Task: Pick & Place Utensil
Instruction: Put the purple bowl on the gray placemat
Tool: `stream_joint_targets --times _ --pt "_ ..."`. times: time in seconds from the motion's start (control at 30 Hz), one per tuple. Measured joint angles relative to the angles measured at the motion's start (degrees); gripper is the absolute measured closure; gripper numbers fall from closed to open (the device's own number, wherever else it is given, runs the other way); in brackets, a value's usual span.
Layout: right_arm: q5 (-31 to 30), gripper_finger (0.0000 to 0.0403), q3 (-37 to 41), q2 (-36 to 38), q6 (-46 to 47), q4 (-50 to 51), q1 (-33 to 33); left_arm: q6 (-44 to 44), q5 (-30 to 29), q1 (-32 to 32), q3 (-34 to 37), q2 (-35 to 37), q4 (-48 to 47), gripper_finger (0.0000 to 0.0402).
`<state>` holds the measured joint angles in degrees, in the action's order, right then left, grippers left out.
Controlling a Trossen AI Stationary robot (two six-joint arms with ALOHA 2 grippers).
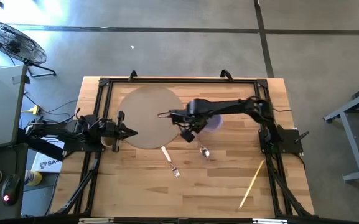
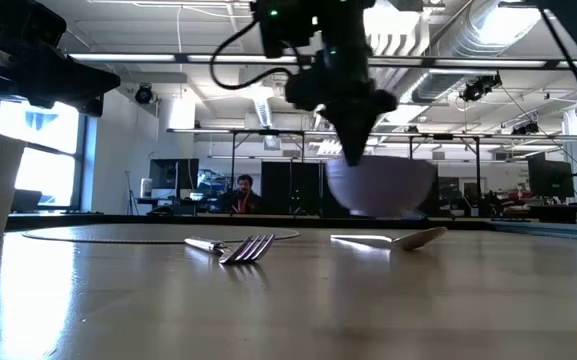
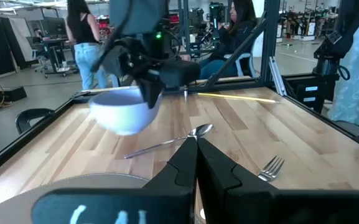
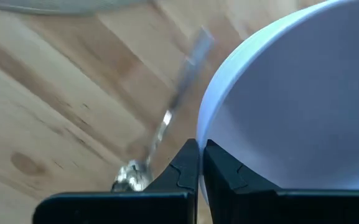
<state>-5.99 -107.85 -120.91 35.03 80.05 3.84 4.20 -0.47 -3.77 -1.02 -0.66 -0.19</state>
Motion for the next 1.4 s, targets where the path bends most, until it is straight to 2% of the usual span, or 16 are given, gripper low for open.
stream_joint_targets --times 0.3,0.43,0.57,0.83,0.97,1.4 --pt "-3.18 0.0393 -17.92 -10.94 -48.15 -1.71 0.54 0.0 0.0 0.02 0.0 0.0 0.0 0.0401" --pt "-5.22 0.0398 -22.19 -14.08 -60.05 -5.72 0.56 0.0 0.0 0.02 0.0 0.0 0.0 0.0401" --pt "-7.99 0.0397 -24.95 -17.24 -67.71 -12.62 0.43 -0.01 -0.02 0.02 0.02 0.01 0.0 0.0401" --pt "-5.46 0.0399 -26.26 -18.33 -74.33 -11.04 0.22 0.0 -0.13 0.01 0.01 0.0 0.0 0.0401" --pt "-6.24 0.0395 -26.24 -18.33 -76.36 -10.2 -0.14 0.0 -0.13 0.02 0.01 0.0 0.0 0.0401" --pt "-2.85 0.0392 -26.24 -18.33 -70.73 -14.69 -0.09 0.0 -0.15 0.0 0.0 0.0 0.0 0.0401"
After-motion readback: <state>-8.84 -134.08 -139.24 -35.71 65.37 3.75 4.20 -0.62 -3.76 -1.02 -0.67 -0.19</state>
